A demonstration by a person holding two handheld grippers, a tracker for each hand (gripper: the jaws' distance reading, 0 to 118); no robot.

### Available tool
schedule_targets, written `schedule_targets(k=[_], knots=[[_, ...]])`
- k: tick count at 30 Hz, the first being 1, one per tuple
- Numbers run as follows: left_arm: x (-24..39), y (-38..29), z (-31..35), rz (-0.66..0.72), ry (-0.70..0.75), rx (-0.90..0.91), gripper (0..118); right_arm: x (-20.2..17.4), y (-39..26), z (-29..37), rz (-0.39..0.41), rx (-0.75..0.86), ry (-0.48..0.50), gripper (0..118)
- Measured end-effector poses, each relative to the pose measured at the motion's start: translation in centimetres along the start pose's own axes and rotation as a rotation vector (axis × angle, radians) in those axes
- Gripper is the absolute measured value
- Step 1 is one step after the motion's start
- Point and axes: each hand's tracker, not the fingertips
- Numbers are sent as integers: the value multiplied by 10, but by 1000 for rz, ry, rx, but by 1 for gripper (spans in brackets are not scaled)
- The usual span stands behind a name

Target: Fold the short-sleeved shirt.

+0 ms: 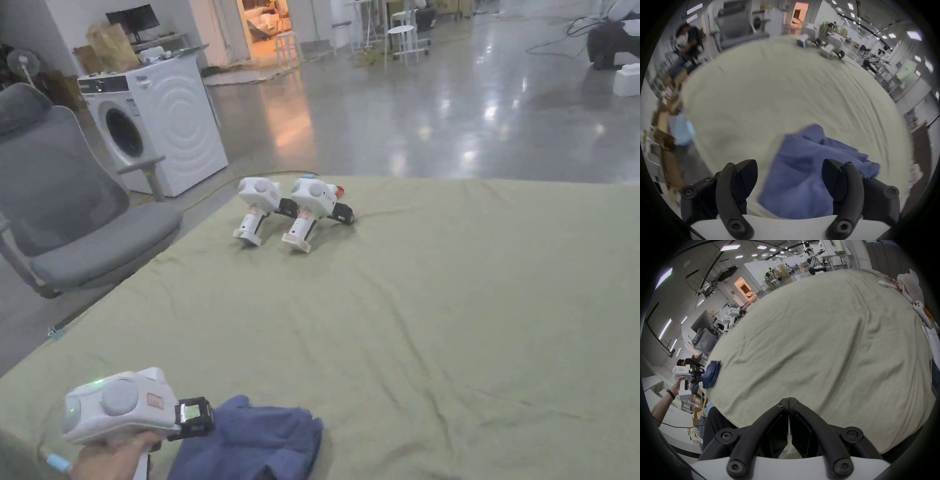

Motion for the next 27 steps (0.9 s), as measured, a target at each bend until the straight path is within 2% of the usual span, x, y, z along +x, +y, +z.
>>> schedule_targets(k=[1,2,5,7,9,13,15,17,19,22,23,27], knots=[[3,1,18,-47,41,59,85,1,2,8,11,39,9,0],[6,-1,36,-60,15,133,85,2,4,15,19,68,7,0],[25,-15,102,-18,-241,271,85,2,11,42,45,168,-35,0],[53,-36,154,-38,-377,429,85,-1,16,65,54,271,-52,0],[83,-58,200,-129,-465,561,85,-7,22,91,86,357,-48,0],[147,-113,263,-306,-541,742,84,-24,25,141,220,523,-115,0],[173,-139,283,-357,-591,794,75,-29,21,159,266,580,-147,0],[191,-165,291,-411,-597,866,56,-33,15,175,304,627,-180,0],[206,-191,304,-460,-596,945,29,-34,10,185,340,660,-218,0],[214,-207,314,-501,-611,961,6,-36,4,198,356,702,-265,0],[214,-209,316,-499,-613,962,1,-36,3,201,360,714,-271,0],[209,-212,323,-500,-612,965,0,-33,4,210,339,765,-289,0]])
